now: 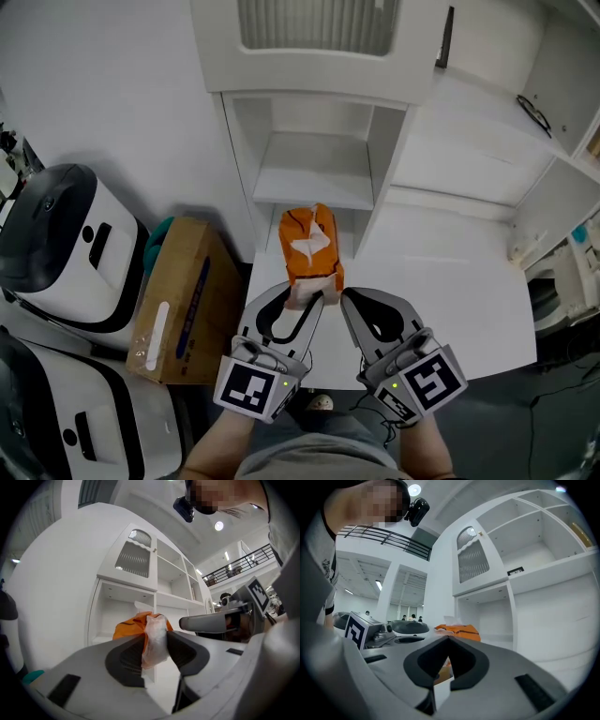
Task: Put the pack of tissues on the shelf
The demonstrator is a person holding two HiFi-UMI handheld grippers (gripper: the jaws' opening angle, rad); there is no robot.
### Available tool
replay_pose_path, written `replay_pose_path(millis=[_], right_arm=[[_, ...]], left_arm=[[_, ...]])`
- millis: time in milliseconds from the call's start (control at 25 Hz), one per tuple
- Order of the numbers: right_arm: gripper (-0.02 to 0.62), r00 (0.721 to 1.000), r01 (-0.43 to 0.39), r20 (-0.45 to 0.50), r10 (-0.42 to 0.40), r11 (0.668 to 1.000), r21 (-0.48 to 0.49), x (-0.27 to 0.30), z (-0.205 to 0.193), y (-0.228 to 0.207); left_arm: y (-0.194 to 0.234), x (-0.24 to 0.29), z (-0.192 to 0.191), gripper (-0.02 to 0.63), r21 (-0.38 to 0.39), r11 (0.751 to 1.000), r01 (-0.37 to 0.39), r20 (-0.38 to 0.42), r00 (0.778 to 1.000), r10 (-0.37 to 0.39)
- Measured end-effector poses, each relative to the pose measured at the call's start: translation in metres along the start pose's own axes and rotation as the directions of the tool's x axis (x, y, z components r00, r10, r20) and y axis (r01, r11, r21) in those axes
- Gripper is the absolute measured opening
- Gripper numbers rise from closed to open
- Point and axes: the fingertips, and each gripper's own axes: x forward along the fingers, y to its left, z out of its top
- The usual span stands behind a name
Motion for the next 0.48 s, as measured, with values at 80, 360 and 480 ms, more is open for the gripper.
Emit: replay_pose_path(millis=[80,360,480], right_arm=[[0.009,1.0,-0.011,-0.001,0.011,1.0,0.006,0.0,-0.003,-0.001],[0.009,0.999,-0.026,-0.017,0.027,1.0,0.017,0.005,-0.01,-0.008],[0.009,1.0,-0.022,-0.022,0.023,0.999,0.024,0.007,-0.013,-0.011]], left_arm=[[0.001,0.001,-0.007,0.167,-0.009,1.0,-0.007,-0.014,1.0,0.007],[0.01,0.008,-0.022,0.166,0.031,0.999,-0.033,0.028,0.999,0.032],[0.01,0.009,-0.034,0.164,0.014,0.999,-0.031,-0.033,0.999,0.032]])
